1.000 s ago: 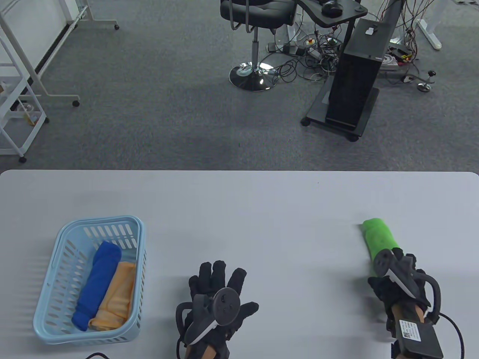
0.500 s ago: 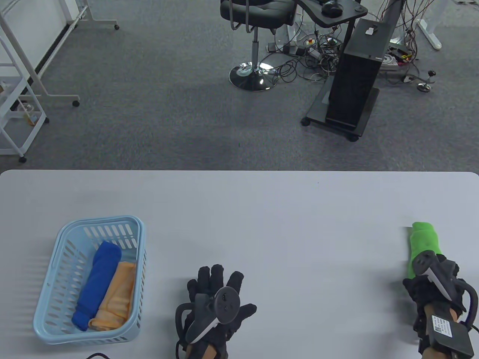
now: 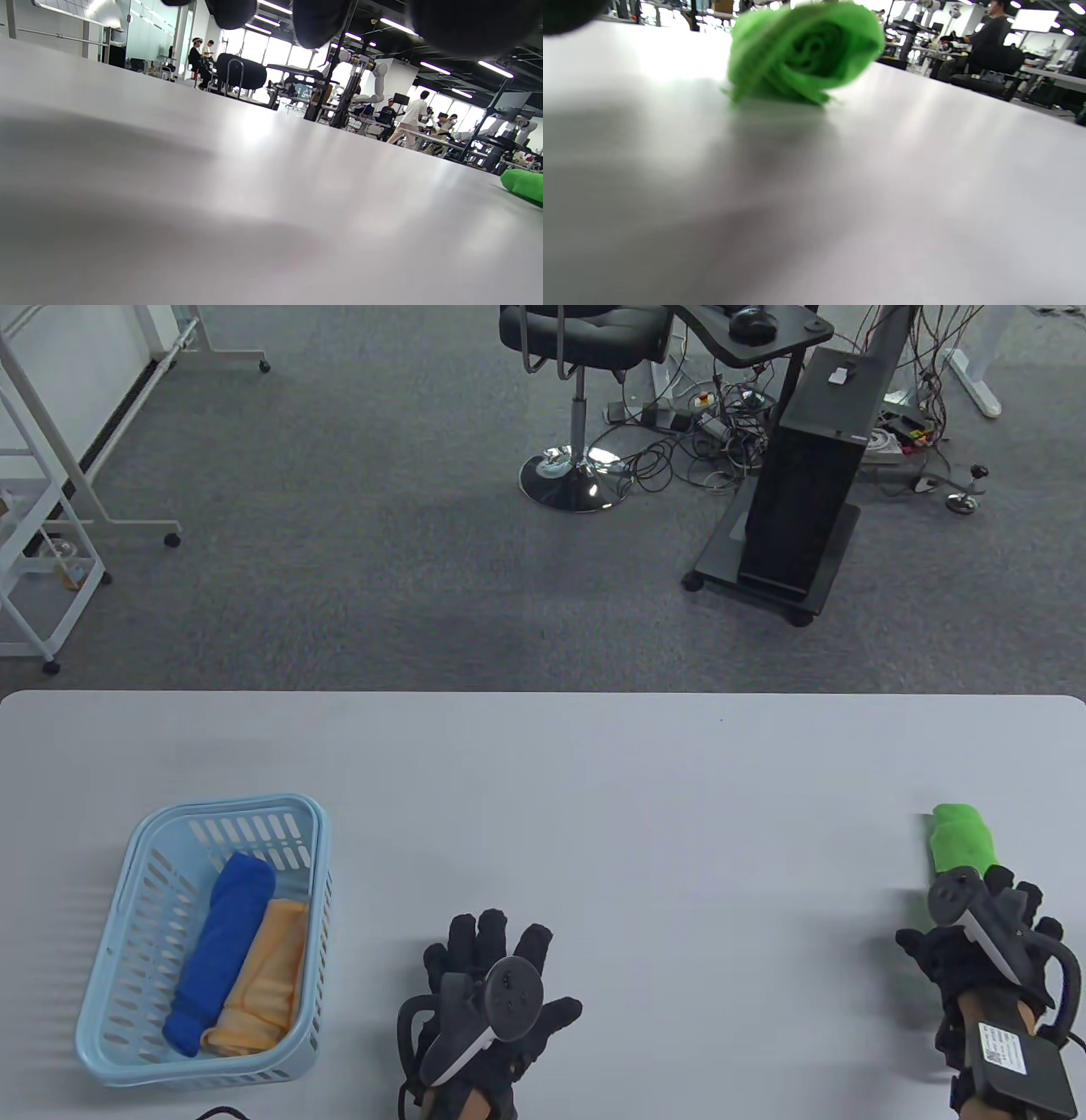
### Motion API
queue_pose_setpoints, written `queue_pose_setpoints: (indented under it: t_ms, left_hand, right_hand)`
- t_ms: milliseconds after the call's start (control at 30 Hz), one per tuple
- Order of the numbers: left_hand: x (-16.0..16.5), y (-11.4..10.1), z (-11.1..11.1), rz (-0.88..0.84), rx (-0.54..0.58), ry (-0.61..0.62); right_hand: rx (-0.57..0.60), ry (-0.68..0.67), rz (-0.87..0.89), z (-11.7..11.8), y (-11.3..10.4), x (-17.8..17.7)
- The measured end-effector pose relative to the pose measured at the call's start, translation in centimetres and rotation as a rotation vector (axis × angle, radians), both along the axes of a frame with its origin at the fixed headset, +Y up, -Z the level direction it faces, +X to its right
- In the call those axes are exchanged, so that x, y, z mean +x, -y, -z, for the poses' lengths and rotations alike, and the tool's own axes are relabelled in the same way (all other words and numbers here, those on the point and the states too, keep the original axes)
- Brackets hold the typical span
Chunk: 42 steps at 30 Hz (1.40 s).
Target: Roll rectangular towel into towel roll
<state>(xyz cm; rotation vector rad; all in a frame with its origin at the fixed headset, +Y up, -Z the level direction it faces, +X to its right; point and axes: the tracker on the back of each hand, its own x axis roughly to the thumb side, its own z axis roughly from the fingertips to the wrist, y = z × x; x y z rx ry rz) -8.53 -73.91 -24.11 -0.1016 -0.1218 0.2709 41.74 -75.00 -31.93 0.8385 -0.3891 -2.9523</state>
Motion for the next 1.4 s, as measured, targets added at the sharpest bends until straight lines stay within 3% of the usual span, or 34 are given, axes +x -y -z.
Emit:
queue_pose_setpoints:
  t_ms: [133,267,433,567,700,800,933,1200,1400]
  left_hand:
    - [-0.1,-0.2,-0.3,-0.003,-0.001,0.005]
    - [0.1,-0.2,-0.5,-0.018,0.004,0.019]
    - [0.5,-0.3,-0.6,-0.01,0.006,0.039]
    - [0.6,-0.3,-0.7,-0.02,0.023,0.045]
    - [0.7,-0.2,-0.7,-0.015,0.015,0.05]
    - [0.8,-0.3,-0.6,-0.013,0.021,0.046]
    - [0.6,-0.7,-0.7,-0.02,0.083,0.012]
    - [-1.1,-5.4,0.1,-0.183,0.21,-0.152]
    - [-6.5,-13.1,3.5,-0.165,0.239,-0.253]
  right_hand:
    - [0.122,-0.134,-0.002,-1.0,-1.9,-3.9]
    - [0.141,-0.276,0.007,-2.2,-3.3,-8.6]
    - [0.156,-0.459,-0.037,-4.4,-3.6,-14.1]
    - [0.308,-0.57,-0.031,-6.5,-3.7,-17.4]
    - [0.343,-0.606,-0.009,-7.7,-3.1,-18.9]
    - [0.432,-0.648,0.016,-8.0,-2.4,-19.1]
    - [0.427,-0.647,0.026,-8.0,-1.9,-18.7]
    - [0.391,-0.642,0.158,-7.7,-1.3,-19.0]
    - [0.369,-0.647,0.189,-7.6,-1.1,-19.1]
